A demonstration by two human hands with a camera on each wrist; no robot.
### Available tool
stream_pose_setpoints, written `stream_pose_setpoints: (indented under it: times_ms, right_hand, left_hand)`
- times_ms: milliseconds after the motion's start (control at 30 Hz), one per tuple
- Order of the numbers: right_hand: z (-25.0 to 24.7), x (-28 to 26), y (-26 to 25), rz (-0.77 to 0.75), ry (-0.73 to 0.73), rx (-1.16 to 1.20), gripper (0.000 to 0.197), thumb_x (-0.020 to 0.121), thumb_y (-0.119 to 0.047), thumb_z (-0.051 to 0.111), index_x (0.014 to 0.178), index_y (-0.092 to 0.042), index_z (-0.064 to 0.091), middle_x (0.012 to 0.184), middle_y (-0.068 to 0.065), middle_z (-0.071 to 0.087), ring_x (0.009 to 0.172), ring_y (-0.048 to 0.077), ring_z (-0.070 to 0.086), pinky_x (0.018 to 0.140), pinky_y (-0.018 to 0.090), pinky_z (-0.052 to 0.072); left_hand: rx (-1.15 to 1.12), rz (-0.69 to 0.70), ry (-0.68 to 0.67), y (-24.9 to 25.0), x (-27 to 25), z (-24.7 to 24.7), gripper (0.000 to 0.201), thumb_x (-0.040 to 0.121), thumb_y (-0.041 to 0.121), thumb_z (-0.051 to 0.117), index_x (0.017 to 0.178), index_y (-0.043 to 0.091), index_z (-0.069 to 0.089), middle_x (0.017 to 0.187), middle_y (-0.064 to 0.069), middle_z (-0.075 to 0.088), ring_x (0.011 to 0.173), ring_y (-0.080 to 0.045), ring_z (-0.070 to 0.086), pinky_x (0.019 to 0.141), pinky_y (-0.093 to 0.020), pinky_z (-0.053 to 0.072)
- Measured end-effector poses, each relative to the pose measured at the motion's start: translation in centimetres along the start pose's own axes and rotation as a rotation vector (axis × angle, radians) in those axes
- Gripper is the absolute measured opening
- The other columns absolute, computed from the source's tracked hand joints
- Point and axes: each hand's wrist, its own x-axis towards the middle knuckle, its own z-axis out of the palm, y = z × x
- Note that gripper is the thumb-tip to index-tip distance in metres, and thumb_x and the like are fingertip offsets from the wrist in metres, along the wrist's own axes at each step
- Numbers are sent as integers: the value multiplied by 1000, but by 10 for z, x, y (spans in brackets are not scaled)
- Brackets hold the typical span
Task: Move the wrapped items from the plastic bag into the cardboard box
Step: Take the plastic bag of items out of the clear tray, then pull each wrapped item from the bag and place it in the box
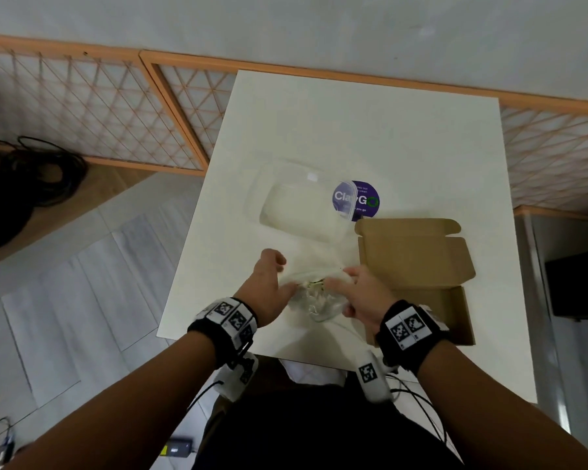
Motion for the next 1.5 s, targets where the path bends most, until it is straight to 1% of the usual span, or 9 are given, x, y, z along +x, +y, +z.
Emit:
stream_pose_setpoints:
  times_ms: [200,300,400,500,733,1000,1200,1367,1500]
  right_hand:
    - [7,-4,-5,-316,59,-595,25,91,-2,55,90,-26,60,112,10,54,74,19,54,59,20,47]
    - [16,-8,-6,-313,64,-838,38,97,-6,55,117,-33,70,130,9,48,102,21,60,85,23,50]
    - [22,-14,-4,-277,14,-1103,69,95,-2,51,152,-40,43,153,15,31,139,33,42,112,38,44]
    - [19,-22,-1,-258,-26,-1256,87,93,-3,53,156,-50,18,162,13,15,149,37,27,114,46,44]
    - [10,-19,12,-333,49,-1386,97,87,-17,70,153,-54,9,156,12,17,137,38,38,104,46,51]
    - [6,-31,7,-812,144,-1246,45,91,-14,69,133,-30,66,143,10,49,119,30,51,94,40,55]
    - [18,-24,2,-806,189,-1357,12,87,-13,70,97,-19,73,124,7,59,103,29,58,80,43,58]
    - [0,-40,-21,-733,108,-1071,10,98,-24,57,92,-31,62,106,-11,58,96,8,53,83,26,43]
    - [-11,-66,-36,-605,34,-682,6,96,-22,63,91,-25,63,89,-3,66,83,14,61,76,34,54]
  left_hand:
    - [205,80,-277,-1,1,11,41,90,-1,48,112,29,64,158,-8,37,142,-28,45,98,-30,49]
    - [279,26,-145,2,2,17,54,92,12,56,143,28,54,148,-4,45,127,-27,58,106,-34,47]
    - [365,-42,-94,2,2,19,68,88,25,63,152,36,40,144,0,41,108,-26,66,93,-39,56]
    - [351,-49,-78,5,1,17,72,86,29,65,152,36,38,139,-1,44,104,-28,67,91,-40,58]
    - [394,31,-89,11,-3,25,65,84,27,69,145,28,45,125,-4,46,99,-28,65,88,-39,58]
    - [351,8,-124,14,-5,26,58,82,40,76,134,26,53,116,-3,44,92,-28,65,85,-40,58]
    - [328,-7,-120,14,-8,29,57,82,39,74,132,26,53,120,-3,44,93,-30,66,88,-43,59]
    - [297,-9,-116,10,-7,24,64,85,45,72,142,30,48,129,-4,45,106,-31,64,94,-38,54]
    - [219,16,-194,7,-8,15,65,88,51,72,147,37,48,143,-3,44,116,-23,62,105,-34,48]
